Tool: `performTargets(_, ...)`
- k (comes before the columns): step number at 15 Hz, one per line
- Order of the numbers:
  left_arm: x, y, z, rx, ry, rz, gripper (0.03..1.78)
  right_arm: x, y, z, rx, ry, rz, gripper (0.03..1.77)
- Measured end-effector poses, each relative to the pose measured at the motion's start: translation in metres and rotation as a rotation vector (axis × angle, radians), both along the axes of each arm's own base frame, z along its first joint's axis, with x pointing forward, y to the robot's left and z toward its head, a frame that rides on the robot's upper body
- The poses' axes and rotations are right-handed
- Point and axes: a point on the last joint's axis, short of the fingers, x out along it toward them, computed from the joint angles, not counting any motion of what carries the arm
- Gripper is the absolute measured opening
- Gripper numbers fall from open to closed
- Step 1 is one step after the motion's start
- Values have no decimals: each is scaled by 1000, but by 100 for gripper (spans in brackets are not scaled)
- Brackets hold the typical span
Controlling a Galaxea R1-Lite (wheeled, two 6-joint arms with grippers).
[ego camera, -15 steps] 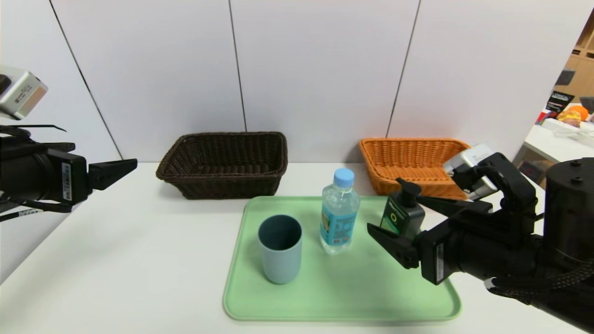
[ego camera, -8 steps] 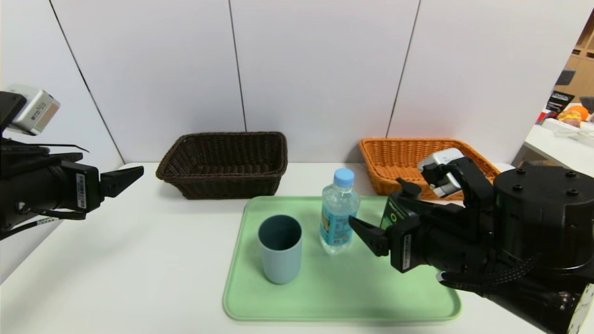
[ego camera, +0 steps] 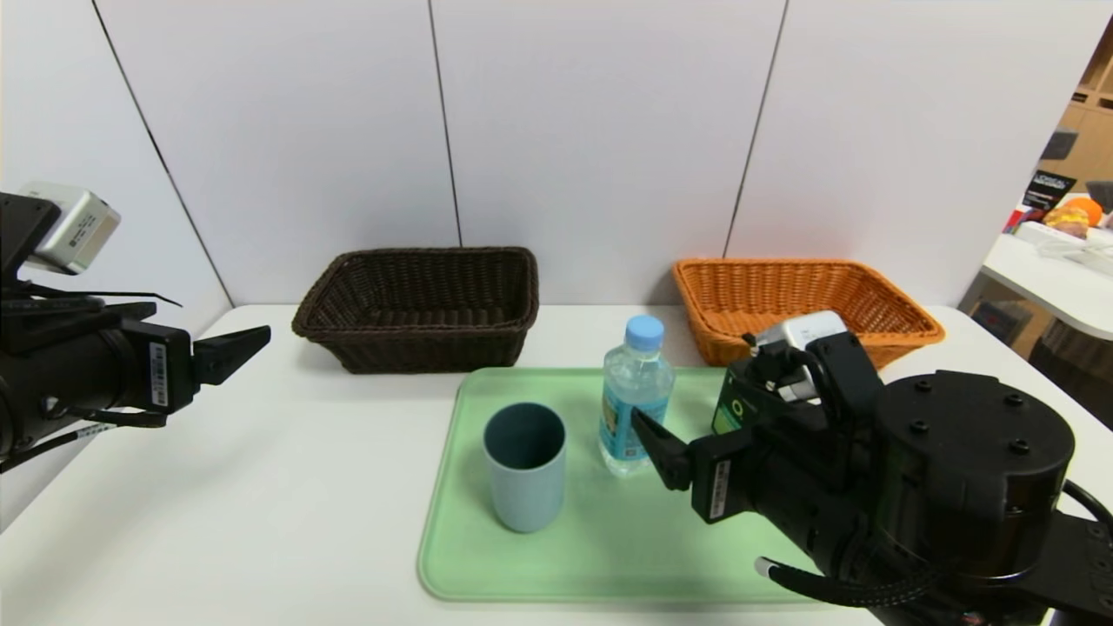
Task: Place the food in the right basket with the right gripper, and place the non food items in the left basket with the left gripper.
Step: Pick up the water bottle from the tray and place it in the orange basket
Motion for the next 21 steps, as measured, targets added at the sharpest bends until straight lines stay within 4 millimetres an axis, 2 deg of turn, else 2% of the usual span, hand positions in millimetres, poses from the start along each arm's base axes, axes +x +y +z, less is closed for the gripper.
performTargets(6, 1, 0, -1, 1, 7, 1, 169, -1, 7, -20, -26, 18, 3, 171)
performTargets(10, 1, 0, -2, -3, 13, 1, 169, 1, 13, -21, -2, 0, 8, 171)
performTargets(15, 2, 0, -3, -4, 18, 3, 169, 11, 22, -31, 21, -19, -4, 171)
performTargets(21, 6, -1, -5, -2, 29, 2, 169, 16, 21, -38, 18, -18, -21, 171)
